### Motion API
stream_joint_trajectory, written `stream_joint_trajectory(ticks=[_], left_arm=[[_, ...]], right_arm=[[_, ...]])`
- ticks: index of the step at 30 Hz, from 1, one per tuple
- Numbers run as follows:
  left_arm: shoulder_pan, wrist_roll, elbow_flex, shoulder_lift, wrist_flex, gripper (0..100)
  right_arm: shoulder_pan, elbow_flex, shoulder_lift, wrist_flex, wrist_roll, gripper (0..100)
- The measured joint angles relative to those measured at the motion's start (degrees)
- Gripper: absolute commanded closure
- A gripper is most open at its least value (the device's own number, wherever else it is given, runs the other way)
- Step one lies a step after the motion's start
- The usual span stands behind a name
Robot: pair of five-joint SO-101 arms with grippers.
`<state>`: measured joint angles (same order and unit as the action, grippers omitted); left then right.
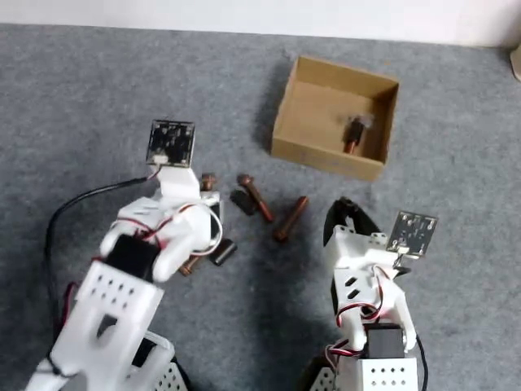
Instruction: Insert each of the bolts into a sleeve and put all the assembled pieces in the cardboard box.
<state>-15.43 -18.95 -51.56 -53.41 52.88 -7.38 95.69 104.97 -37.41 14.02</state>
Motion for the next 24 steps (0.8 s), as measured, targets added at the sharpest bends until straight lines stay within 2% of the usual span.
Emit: stream_joint_trajectory(ticks=[4,9,15,24], left_arm=[[0.0,1.14,0.0,-7.47,0.0,100],[0.09,6.33,0.0,-16.88,0.0,99],[0.18,7.65,0.0,-25.93,-0.18,99],[0.18,7.65,0.0,-35.34,-8.44,99]], right_arm=[[0.0,0.0,0.0,1.93,0.0,99.5],[-0.26,0.0,0.0,6.59,0.0,99.5],[-8.18,0.0,0.0,11.96,0.0,99.5],[-19.87,0.0,0.0,18.9,0.0,99.5]])
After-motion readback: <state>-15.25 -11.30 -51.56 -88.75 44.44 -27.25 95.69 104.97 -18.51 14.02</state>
